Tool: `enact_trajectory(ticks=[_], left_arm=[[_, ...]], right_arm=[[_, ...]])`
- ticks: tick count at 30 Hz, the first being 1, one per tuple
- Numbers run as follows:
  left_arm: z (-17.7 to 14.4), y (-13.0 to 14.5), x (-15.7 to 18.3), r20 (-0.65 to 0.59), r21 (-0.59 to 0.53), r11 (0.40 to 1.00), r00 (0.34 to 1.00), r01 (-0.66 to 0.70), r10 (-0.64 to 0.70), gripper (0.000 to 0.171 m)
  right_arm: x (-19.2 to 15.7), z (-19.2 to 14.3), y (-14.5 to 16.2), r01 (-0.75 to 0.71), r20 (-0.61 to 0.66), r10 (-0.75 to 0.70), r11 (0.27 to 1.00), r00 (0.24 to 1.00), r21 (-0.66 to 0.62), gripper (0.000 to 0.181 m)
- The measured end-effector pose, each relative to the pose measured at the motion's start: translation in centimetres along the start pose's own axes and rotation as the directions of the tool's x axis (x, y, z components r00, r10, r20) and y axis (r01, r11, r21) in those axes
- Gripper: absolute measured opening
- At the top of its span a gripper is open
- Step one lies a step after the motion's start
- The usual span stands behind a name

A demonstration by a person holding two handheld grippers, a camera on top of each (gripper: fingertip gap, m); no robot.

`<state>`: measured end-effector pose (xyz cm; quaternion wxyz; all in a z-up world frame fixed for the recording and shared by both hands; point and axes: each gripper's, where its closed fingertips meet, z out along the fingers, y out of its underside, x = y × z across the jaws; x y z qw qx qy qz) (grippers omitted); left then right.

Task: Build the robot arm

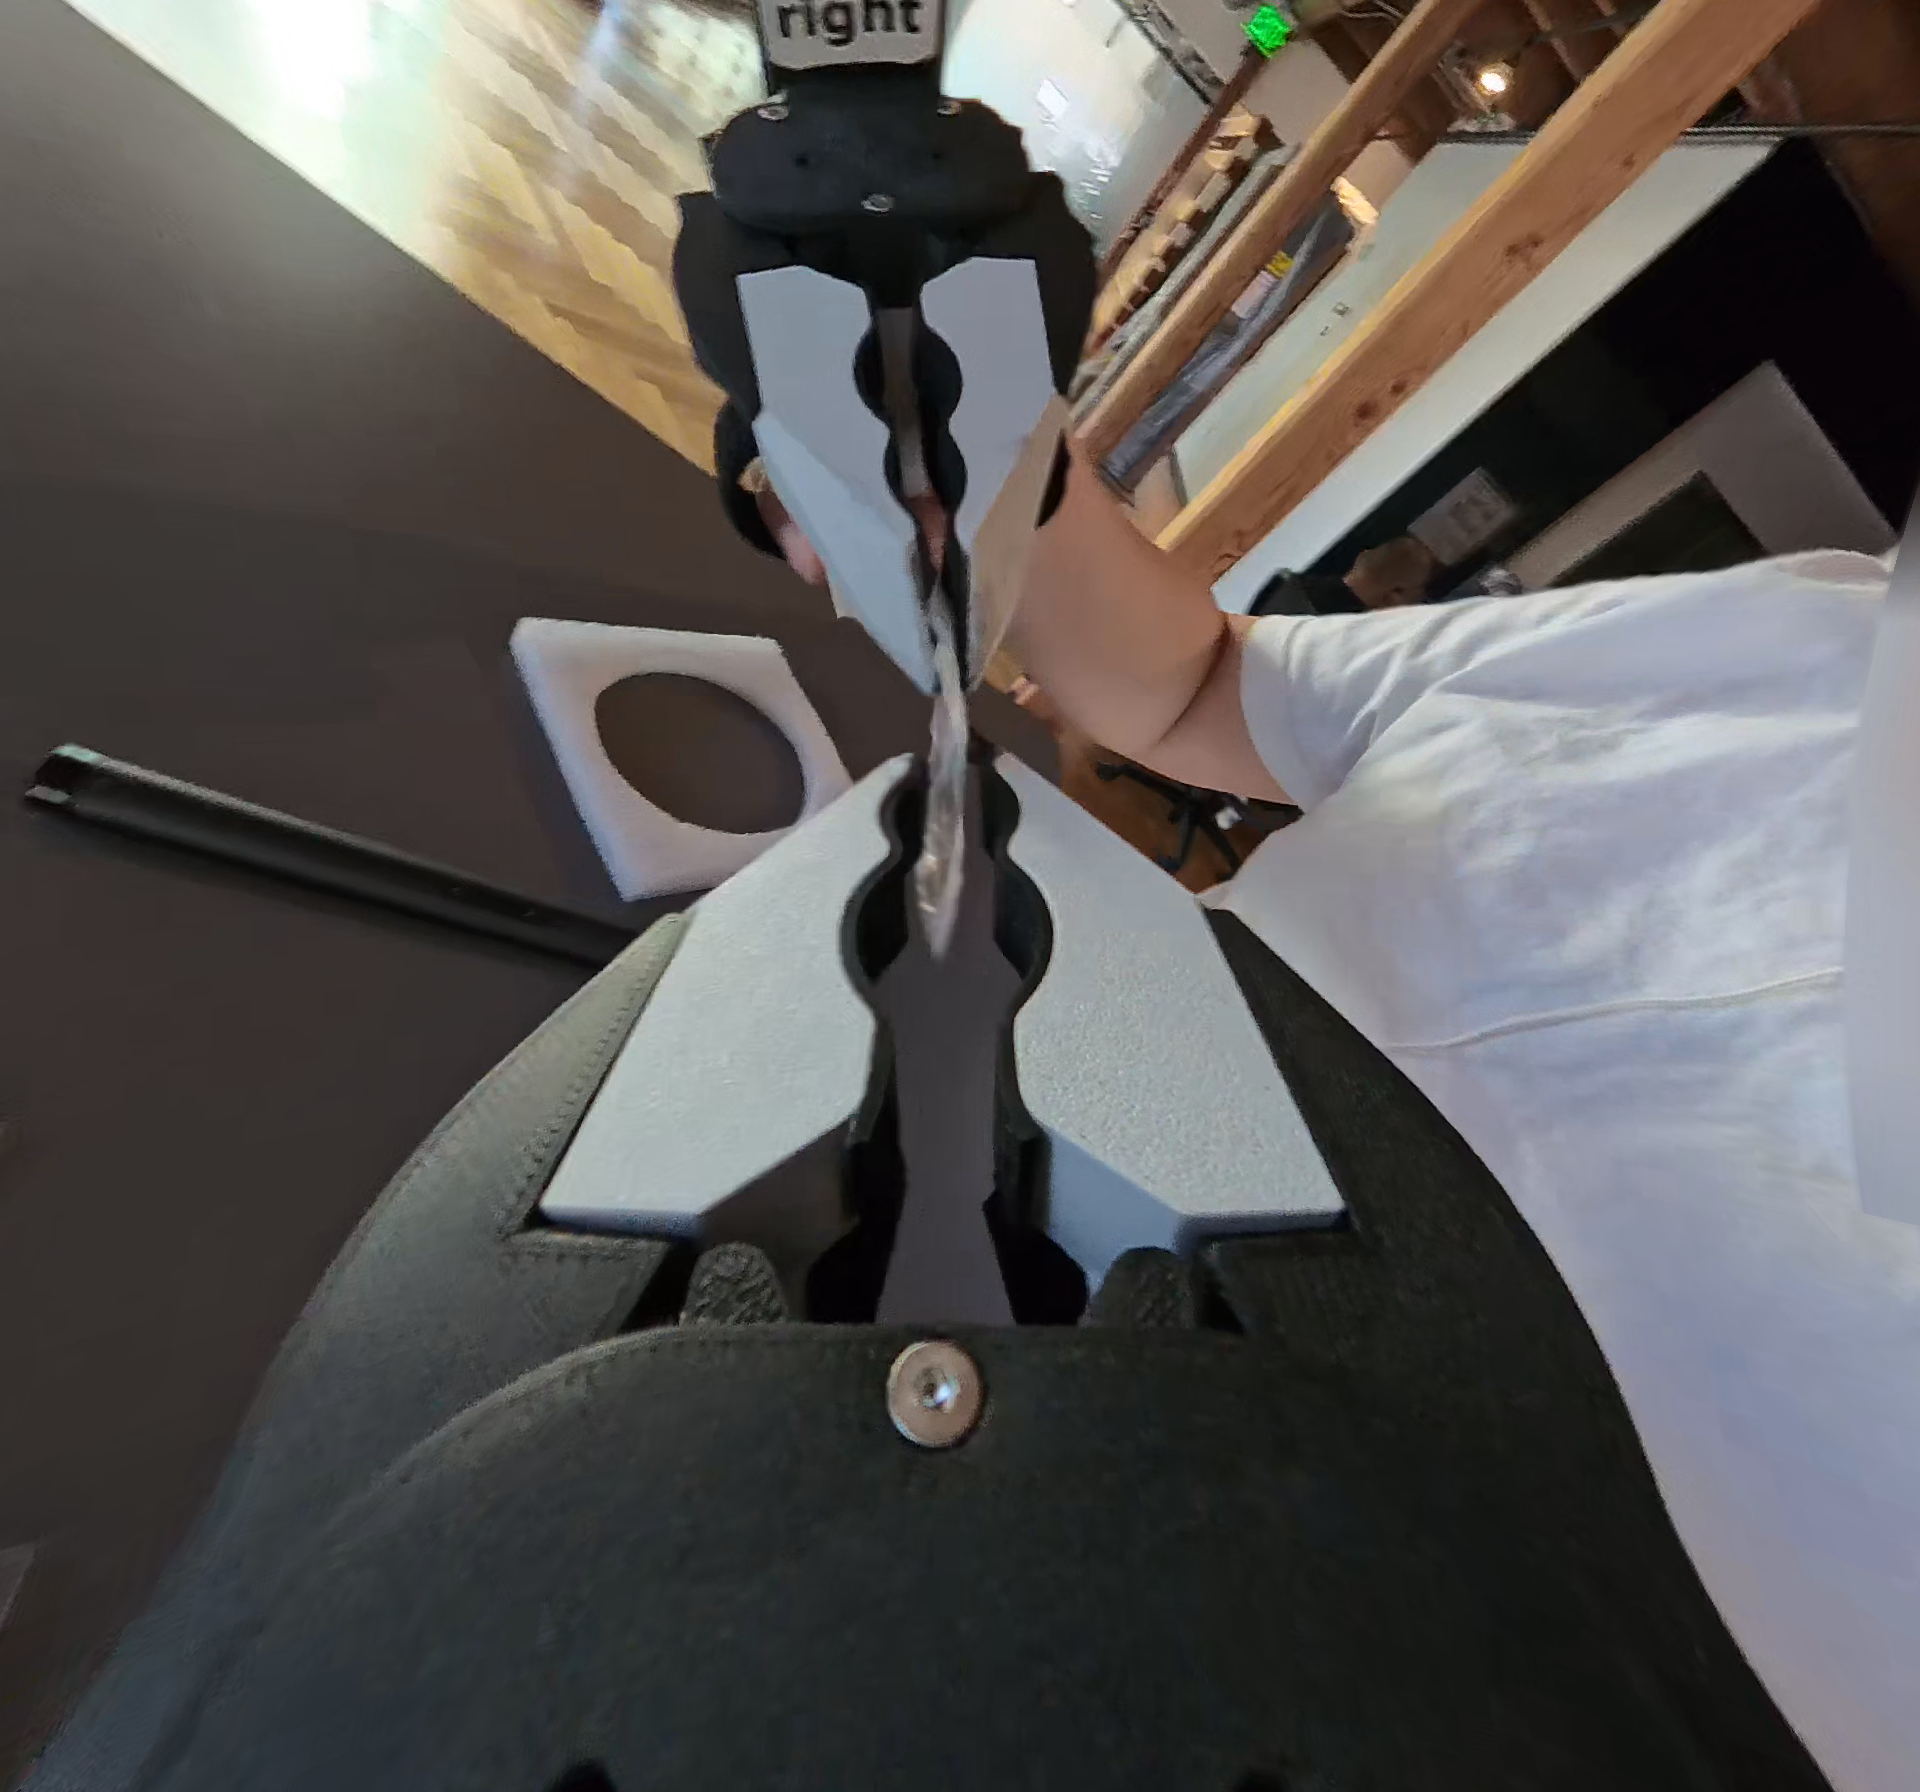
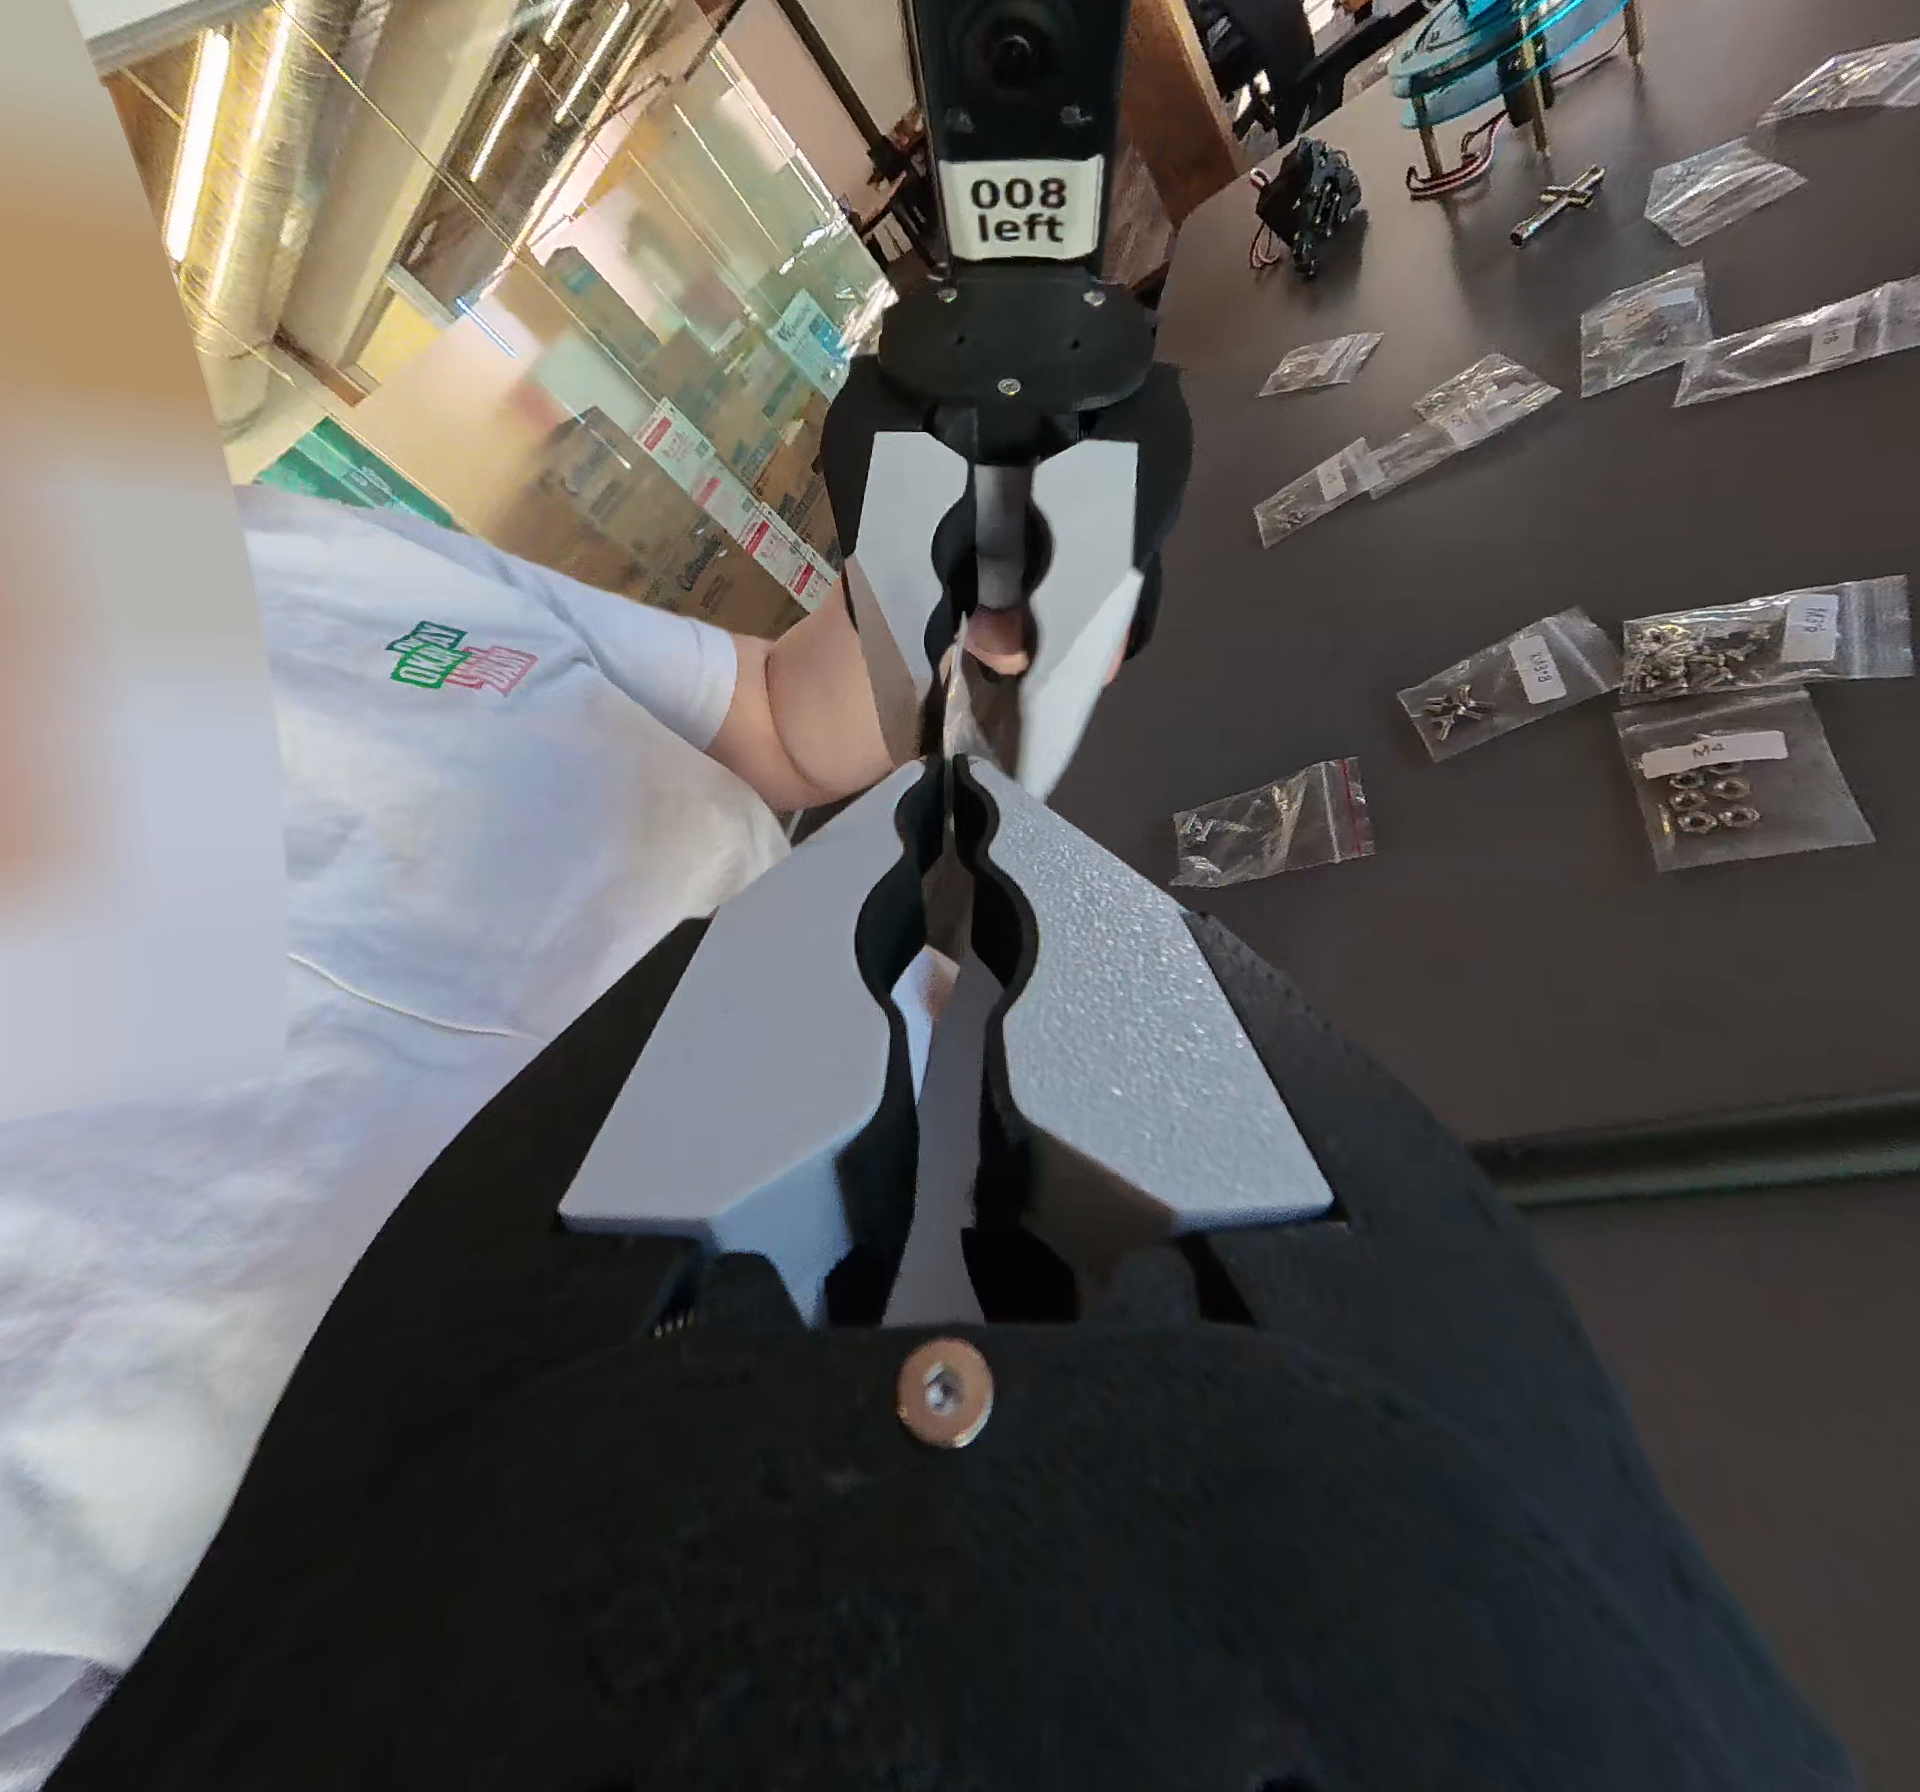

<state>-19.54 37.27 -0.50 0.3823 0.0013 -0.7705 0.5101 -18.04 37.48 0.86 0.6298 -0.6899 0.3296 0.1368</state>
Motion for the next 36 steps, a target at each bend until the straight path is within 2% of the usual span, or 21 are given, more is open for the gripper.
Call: enact_trajectory(ticks=[2, 3, 6, 8, 11, 13, 14, 16, 20, 22, 28, 36], left_arm=[[-0.8, -0.1, -1.1, 0.104, 0.046, 0.999, 0.995, 0.005, -0.010, 0.027], [-1.3, -0.4, -1.4, 0.142, 0.085, 0.996, 0.990, -0.002, -0.010, 0.030], [-2.0, -1.2, -0.5, 0.173, 0.176, 0.982, 0.984, -0.069, 0.038, 0.029], [-1.6, -1.7, 0.0, 0.186, 0.187, 0.975, 0.979, -0.121, 0.086, 0.030], [-0.1, -1.2, 0.3, 0.167, 0.129, 0.977, 0.975, -0.169, 0.146, 0.025], [0.6, -0.5, 0.3, 0.151, 0.080, 0.978, 0.973, -0.190, 0.177, 0.002], [0.9, -0.2, 0.5, 0.136, 0.068, 0.977, 0.972, -0.203, 0.193, 0.000], [1.2, 0.2, 0.8, 0.133, 0.046, 0.965, 0.959, -0.257, 0.249, 0.000], [1.8, 1.0, 1.4, 0.147, -0.013, 0.922, 0.911, -0.387, 0.385, 0.000], [2.0, 1.1, 1.4, 0.151, -0.038, 0.905, 0.893, -0.424, 0.424, 0.000], [1.6, 1.0, 1.6, 0.120, -0.029, 0.897, 0.890, -0.441, 0.441, 0.000], [1.5, 1.2, 1.5, 0.096, -0.035, 0.892, 0.887, -0.450, 0.451, 0.000]], right_arm=[[-0.1, -0.5, 0.1, -0.008, -0.006, 0.008, 1.000, 1.000, 0.026, 0.000], [-0.1, -0.8, 0.2, -0.017, -0.006, 0.017, 0.999, 1.000, 0.040, 0.000], [-0.2, -1.2, 0.4, -0.044, 0.005, 0.044, 0.997, 0.999, 0.062, 0.000], [-0.2, -1.1, 0.9, -0.048, 0.007, 0.047, 0.998, 0.999, 0.050, 0.000], [-0.4, -0.8, 1.4, -0.047, 0.011, 0.047, 0.998, 0.999, 0.033, 0.000], [-0.6, -0.8, 1.7, -0.048, 0.009, 0.048, 0.999, 0.999, 0.022, 0.000], [-0.7, -0.9, 2.0, -0.044, 0.011, 0.044, 0.999, 0.999, 0.014, 0.001], [-2.0, -1.2, 1.7, -0.063, 0.082, 0.060, 0.997, 0.995, 0.035, 0.017], [-1.9, -2.0, 0.5, -0.124, 0.114, 0.115, 0.990, 0.987, 0.070, 0.015], [-2.0, -1.7, 0.7, -0.130, 0.123, 0.126, 0.991, 0.984, 0.027, 0.015], [-1.7, -0.7, 1.8, -0.101, 0.080, 0.106, 0.993, 0.991, -0.064, 0.009], [-1.0, -1.0, 1.9, -0.139, 0.058, 0.141, 0.989, 0.988, -0.040, 0.008]])
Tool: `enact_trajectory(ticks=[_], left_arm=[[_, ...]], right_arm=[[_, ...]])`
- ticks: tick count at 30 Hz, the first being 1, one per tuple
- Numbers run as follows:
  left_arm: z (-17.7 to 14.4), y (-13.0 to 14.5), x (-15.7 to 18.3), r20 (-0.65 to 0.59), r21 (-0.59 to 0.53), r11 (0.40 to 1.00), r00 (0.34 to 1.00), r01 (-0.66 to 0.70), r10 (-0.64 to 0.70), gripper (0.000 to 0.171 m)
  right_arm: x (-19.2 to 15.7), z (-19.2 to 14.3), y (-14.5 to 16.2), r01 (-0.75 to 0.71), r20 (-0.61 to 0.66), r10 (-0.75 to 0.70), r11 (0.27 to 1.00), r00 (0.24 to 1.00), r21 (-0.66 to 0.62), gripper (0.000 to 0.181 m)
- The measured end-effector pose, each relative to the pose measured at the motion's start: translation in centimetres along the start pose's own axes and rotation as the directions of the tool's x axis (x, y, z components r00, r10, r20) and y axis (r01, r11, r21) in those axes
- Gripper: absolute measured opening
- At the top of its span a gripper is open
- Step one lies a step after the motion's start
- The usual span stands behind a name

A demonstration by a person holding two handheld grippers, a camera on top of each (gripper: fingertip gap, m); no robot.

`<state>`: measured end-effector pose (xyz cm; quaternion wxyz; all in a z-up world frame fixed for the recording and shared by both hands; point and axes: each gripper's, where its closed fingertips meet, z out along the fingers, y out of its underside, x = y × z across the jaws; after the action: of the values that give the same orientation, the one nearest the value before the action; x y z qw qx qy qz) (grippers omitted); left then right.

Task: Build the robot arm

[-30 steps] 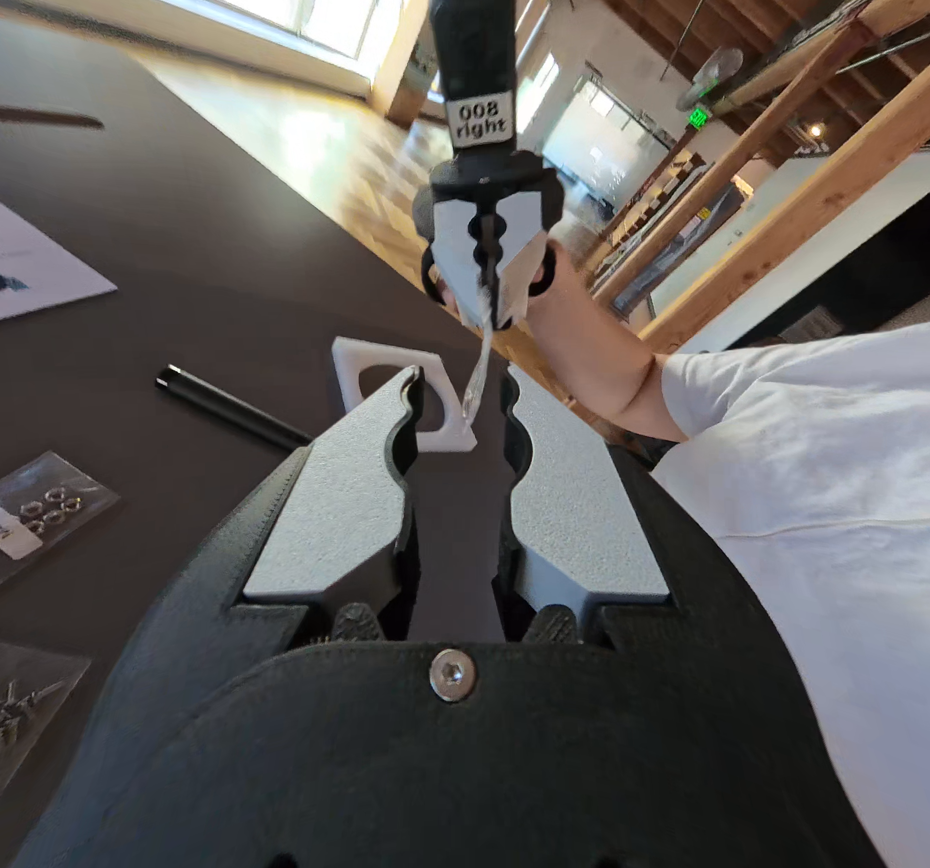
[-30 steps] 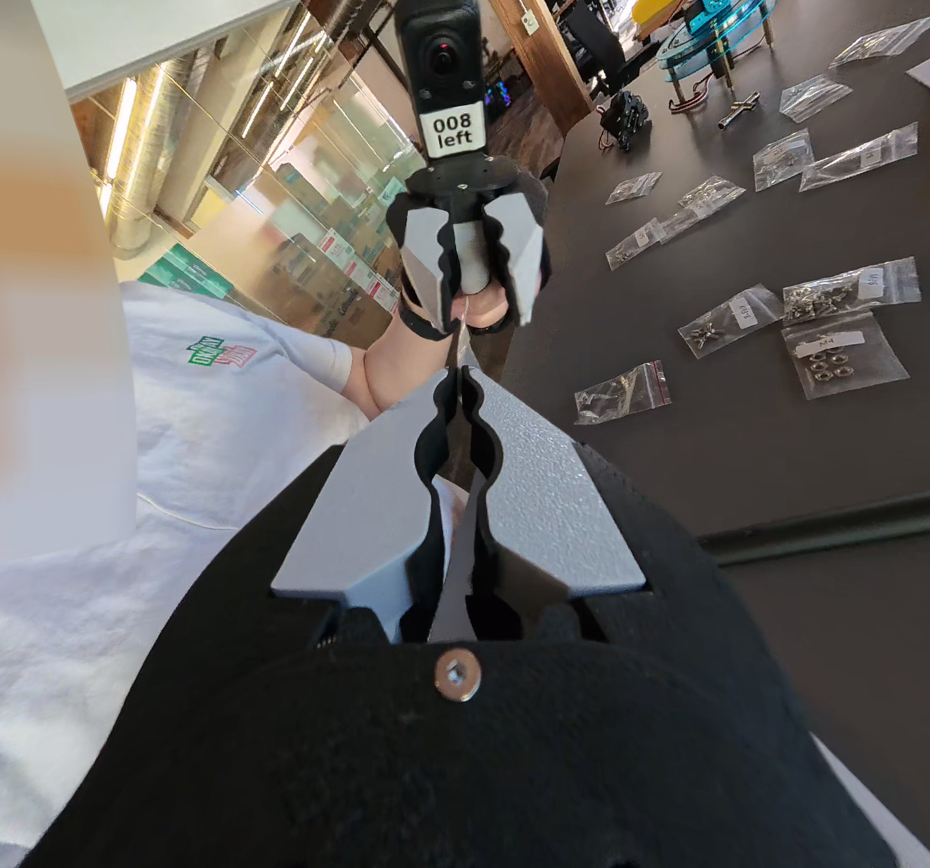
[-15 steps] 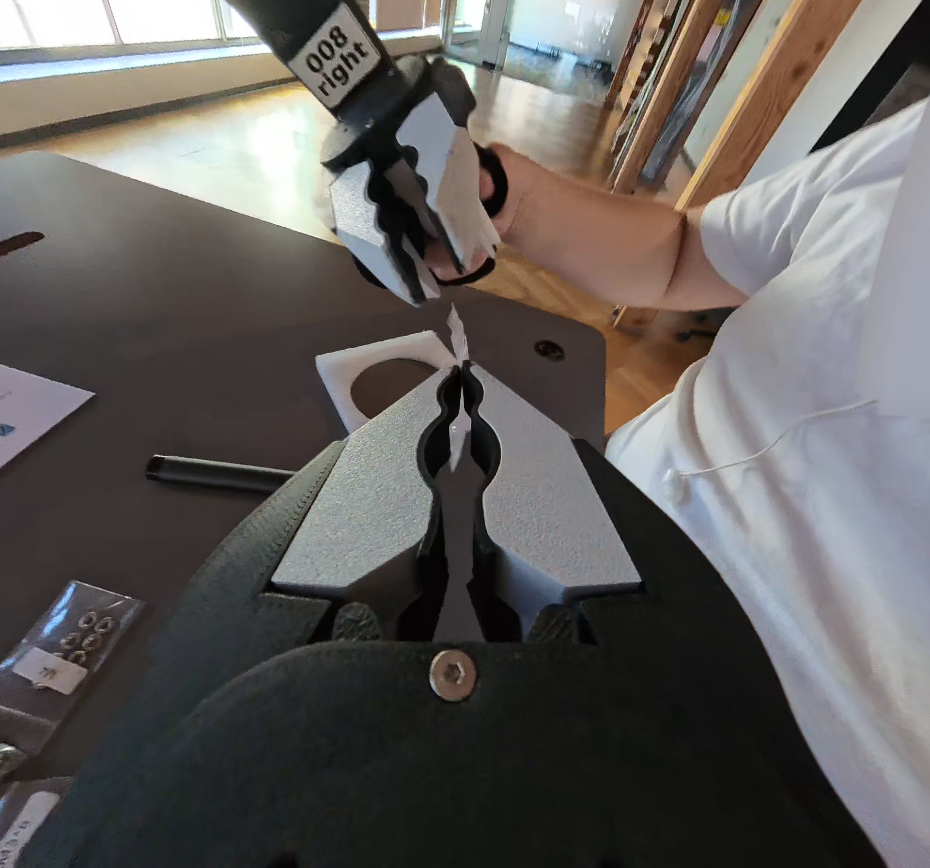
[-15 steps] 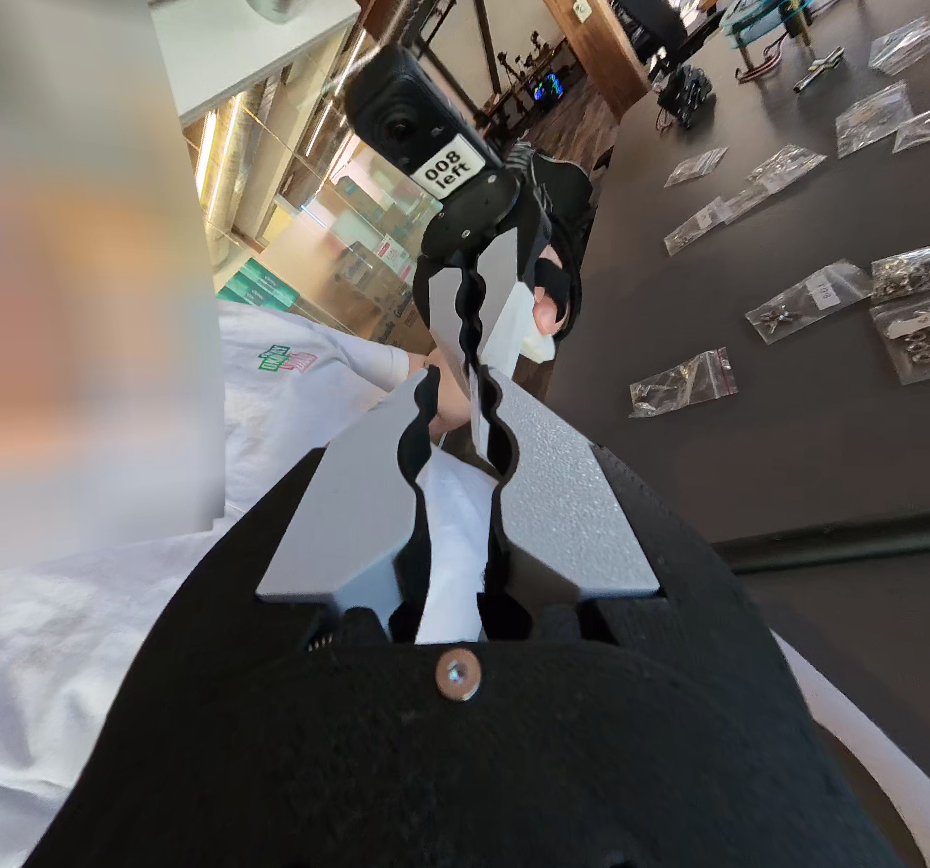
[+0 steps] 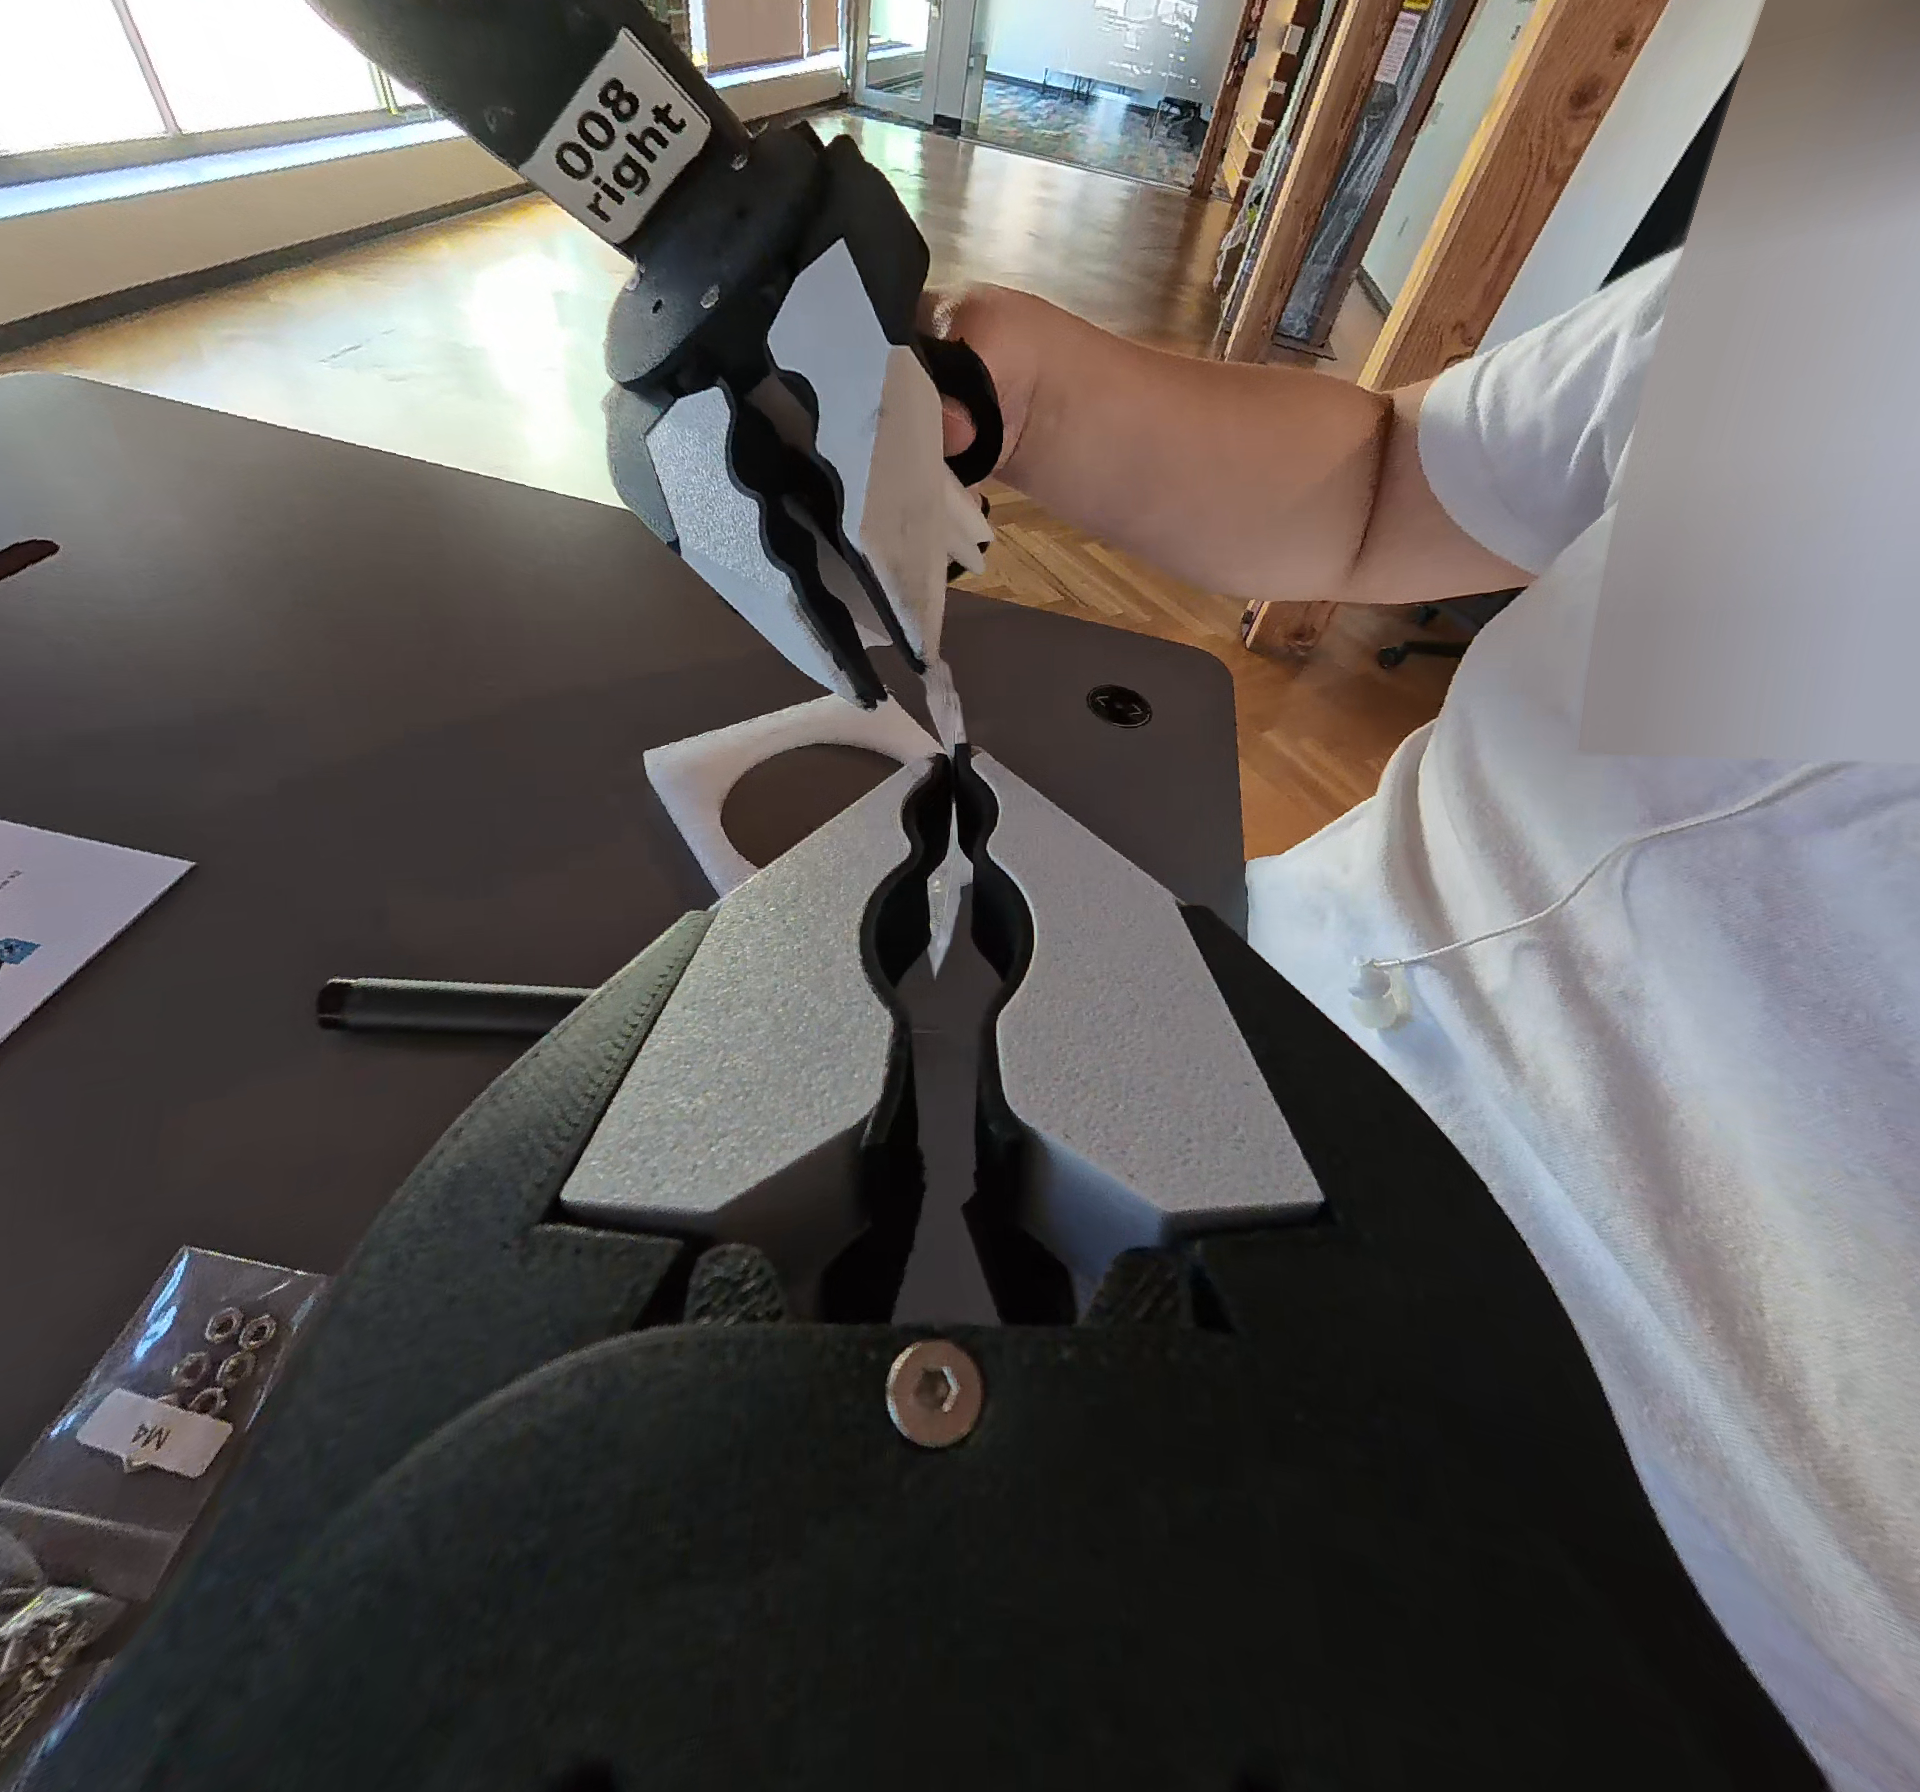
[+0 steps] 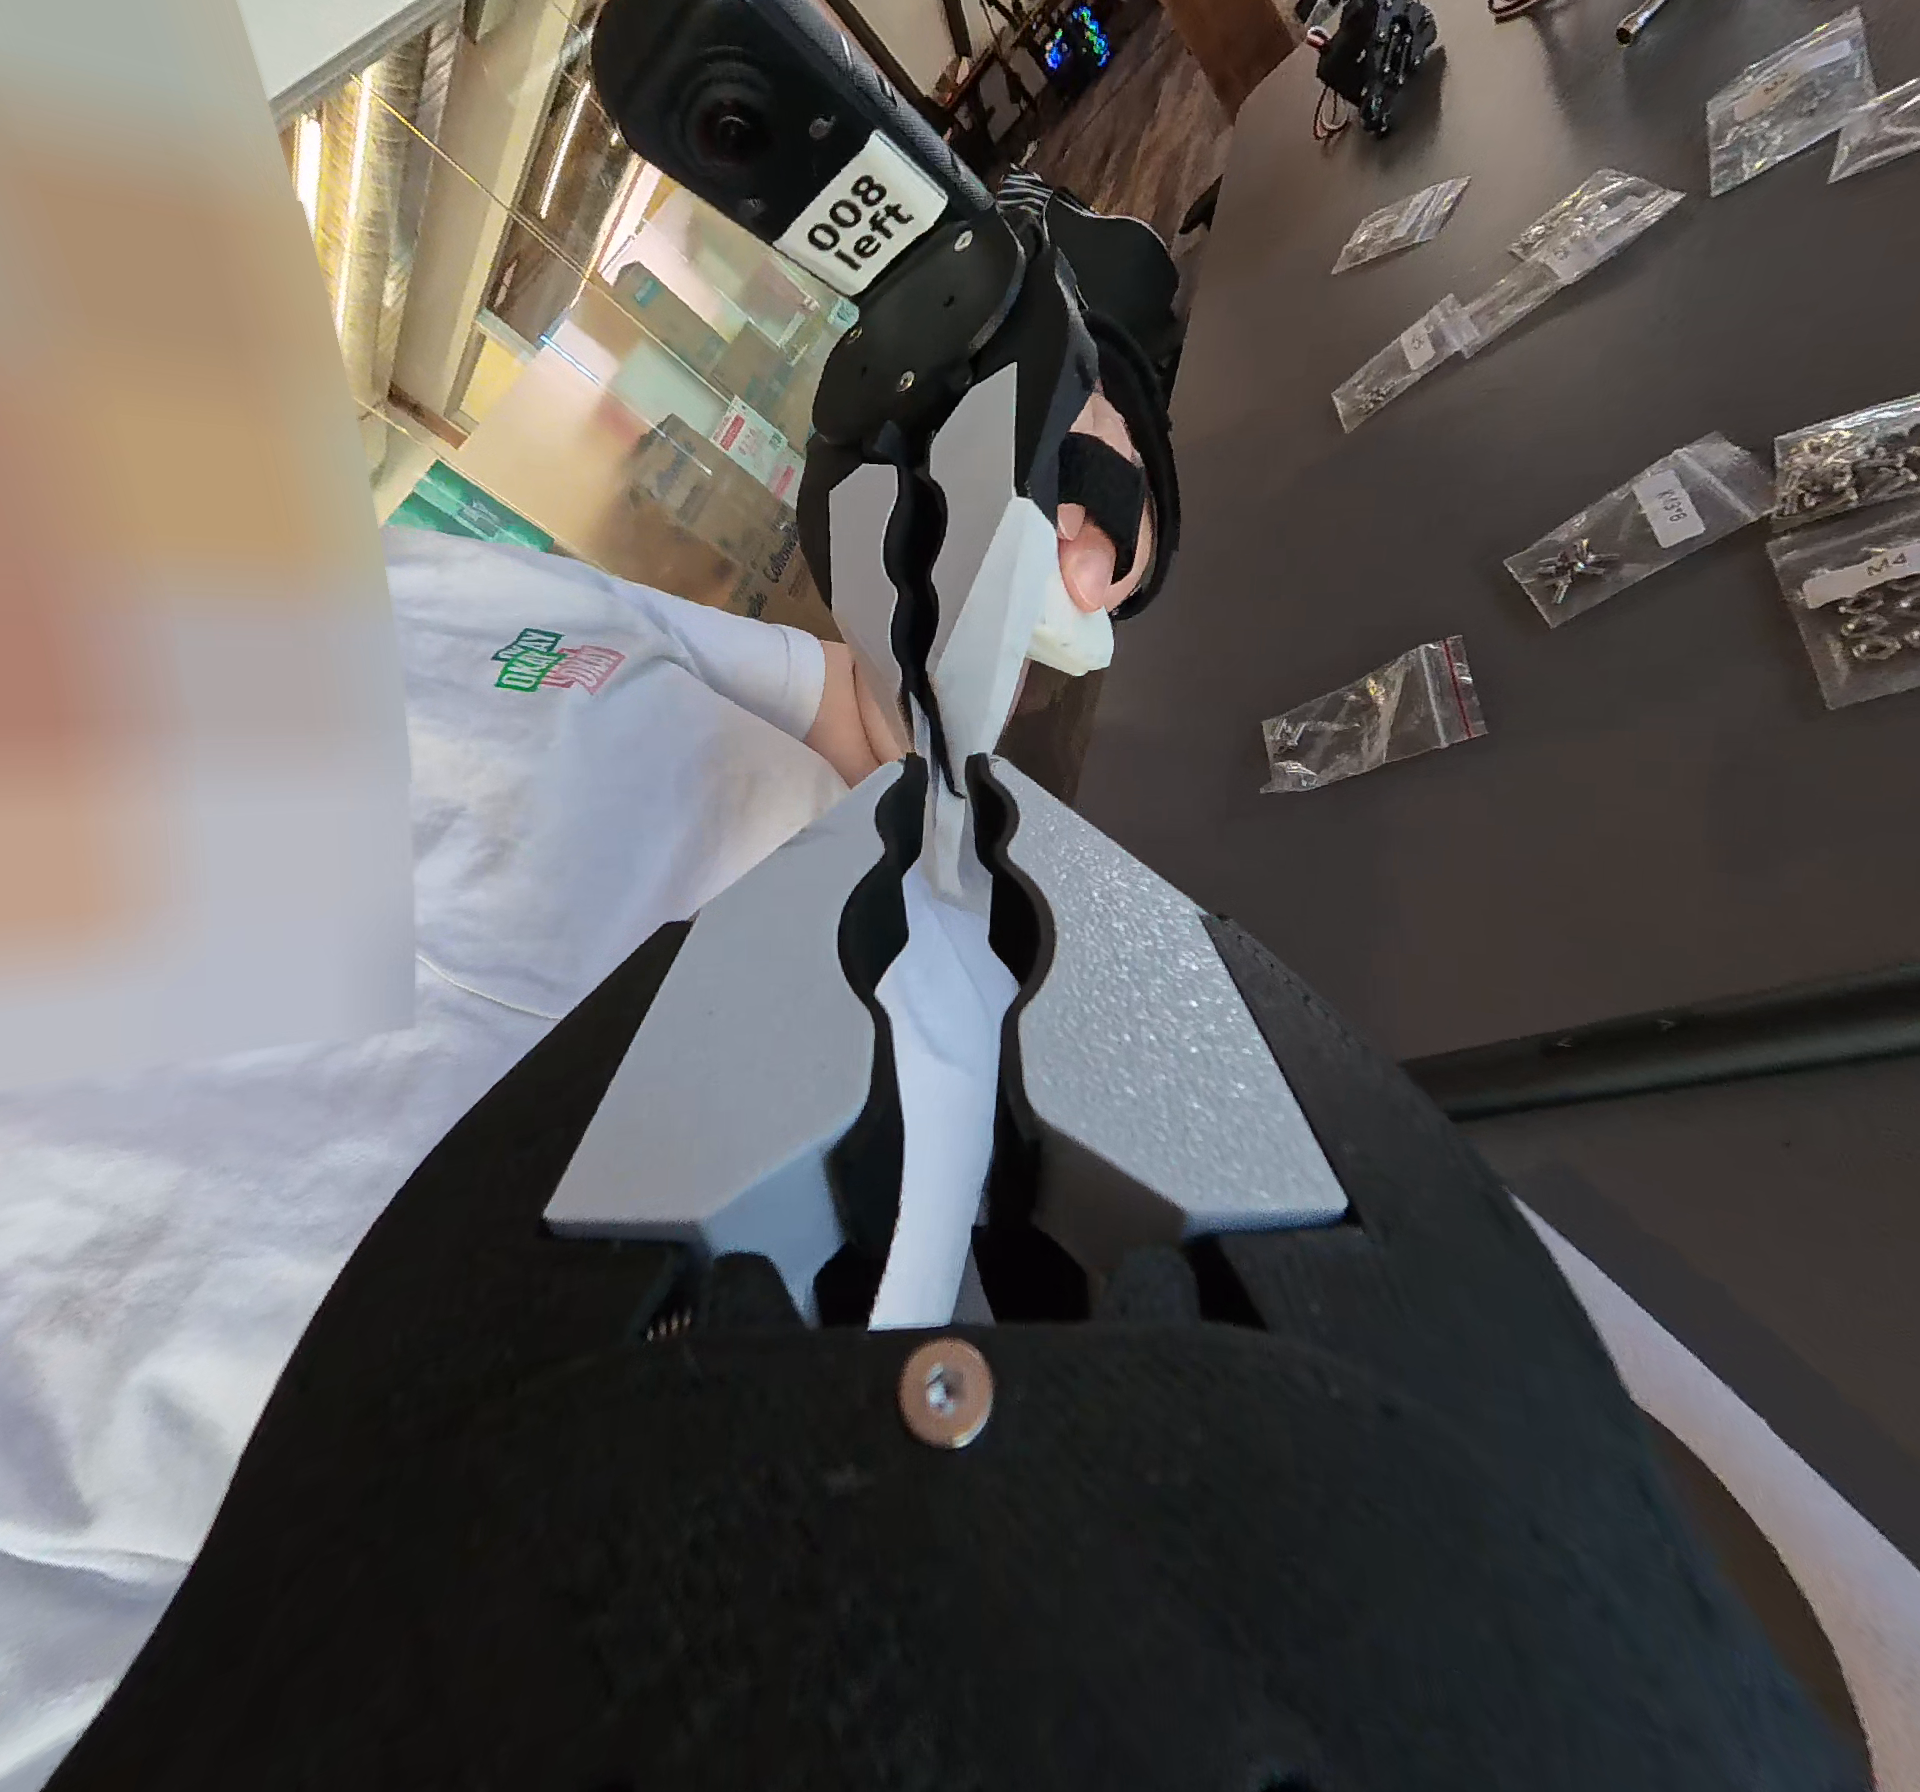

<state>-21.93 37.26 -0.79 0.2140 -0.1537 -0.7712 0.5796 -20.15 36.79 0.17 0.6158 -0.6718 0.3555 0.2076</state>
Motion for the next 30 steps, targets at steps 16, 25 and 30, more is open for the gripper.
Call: enact_trajectory(ticks=[16, 25, 30], left_arm=[[0.3, 0.5, 0.4, -0.016, -0.026, 1.000, 1.000, -0.014, 0.014, 0.000], [0.3, 0.8, 1.1, -0.030, -0.050, 0.998, 0.998, -0.049, 0.047, 0.000], [0.3, 0.7, 1.3, -0.030, -0.051, 0.997, 0.998, -0.055, 0.053, 0.000]], right_arm=[[-0.4, 0.1, 1.2, 0.002, -0.032, -0.004, 0.999, 0.999, -0.042, 0.004], [-0.9, 0.6, 2.2, -0.020, -0.011, 0.019, 0.996, 1.000, -0.083, 0.001], [-1.2, 0.5, 1.8, -0.028, 0.001, 0.028, 0.998, 1.000, -0.061, 0.002]])
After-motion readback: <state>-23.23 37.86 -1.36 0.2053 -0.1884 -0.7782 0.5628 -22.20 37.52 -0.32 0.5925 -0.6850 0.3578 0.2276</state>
